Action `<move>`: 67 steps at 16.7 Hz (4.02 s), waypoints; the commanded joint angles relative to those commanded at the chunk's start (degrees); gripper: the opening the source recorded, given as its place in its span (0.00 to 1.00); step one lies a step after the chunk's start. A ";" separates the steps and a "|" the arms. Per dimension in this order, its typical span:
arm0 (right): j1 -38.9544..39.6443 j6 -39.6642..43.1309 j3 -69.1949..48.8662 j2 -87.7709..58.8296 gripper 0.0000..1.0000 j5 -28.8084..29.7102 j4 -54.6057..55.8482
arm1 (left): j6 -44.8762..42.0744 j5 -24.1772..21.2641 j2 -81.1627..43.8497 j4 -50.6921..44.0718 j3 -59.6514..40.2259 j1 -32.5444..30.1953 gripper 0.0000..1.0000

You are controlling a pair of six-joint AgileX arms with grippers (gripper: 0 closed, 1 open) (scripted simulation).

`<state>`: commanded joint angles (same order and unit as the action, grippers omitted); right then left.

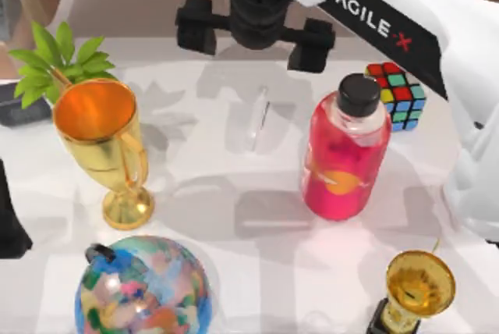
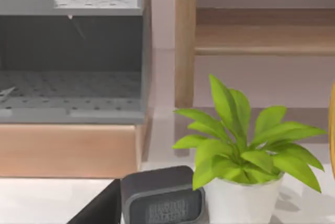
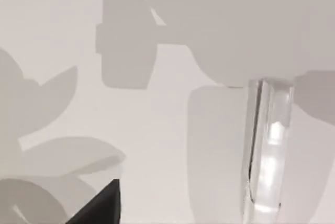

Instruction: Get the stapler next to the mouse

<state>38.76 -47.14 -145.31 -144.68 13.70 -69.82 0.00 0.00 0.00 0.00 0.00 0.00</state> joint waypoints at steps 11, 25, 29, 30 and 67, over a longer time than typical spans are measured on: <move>-0.24 -4.92 -6.60 -10.78 1.00 0.37 -6.31 | 0.00 0.00 0.00 0.00 0.00 0.00 1.00; -1.23 -3.75 -0.83 -13.07 0.85 0.23 2.35 | 0.00 0.00 0.00 0.00 0.00 0.00 1.00; -1.23 -3.75 -0.83 -13.07 0.55 0.23 2.35 | 0.00 0.00 0.00 0.00 0.00 0.00 1.00; -1.23 -3.75 -0.83 -13.07 0.47 0.23 2.35 | 0.00 0.00 0.00 0.00 0.00 0.00 1.00; -5.37 1.17 -6.71 -6.38 0.00 -3.79 -7.25 | 0.00 0.00 0.00 0.00 0.00 0.00 1.00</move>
<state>33.40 -45.96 -152.02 -151.05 9.91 -77.08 0.00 0.00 0.00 0.00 0.00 0.00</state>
